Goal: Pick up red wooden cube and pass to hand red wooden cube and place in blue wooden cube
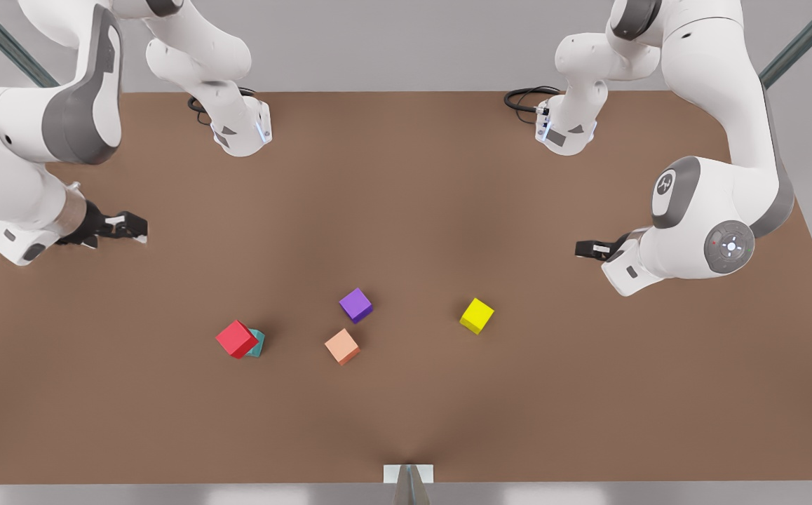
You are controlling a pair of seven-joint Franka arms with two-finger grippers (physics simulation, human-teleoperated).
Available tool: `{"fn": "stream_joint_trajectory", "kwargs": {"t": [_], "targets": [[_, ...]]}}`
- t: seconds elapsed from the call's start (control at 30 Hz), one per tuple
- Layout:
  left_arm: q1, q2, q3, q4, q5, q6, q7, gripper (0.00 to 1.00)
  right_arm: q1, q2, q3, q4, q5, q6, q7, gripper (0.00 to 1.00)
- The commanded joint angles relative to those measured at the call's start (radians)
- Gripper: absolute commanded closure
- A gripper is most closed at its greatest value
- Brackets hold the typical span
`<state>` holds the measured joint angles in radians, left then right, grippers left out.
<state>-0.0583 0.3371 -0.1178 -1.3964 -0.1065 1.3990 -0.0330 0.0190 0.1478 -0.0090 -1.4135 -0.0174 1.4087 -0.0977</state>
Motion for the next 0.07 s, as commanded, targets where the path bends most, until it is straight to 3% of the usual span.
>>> {"fn": "stream_joint_trajectory", "kwargs": {"t": [0.0, 0.03], "targets": [[0.000, -0.001, 0.000, 0.000, 0.001, 0.000, -0.005, 0.00, -0.001, -0.017, 0.001, -0.012, -0.003, -0.059, 0.343, 0.00], [0.002, -0.001, 0.000, 0.000, 0.001, -0.002, -0.005, 0.00, -0.001, -0.019, 0.001, -0.012, -0.003, -0.059, 0.343, 0.00]]}}
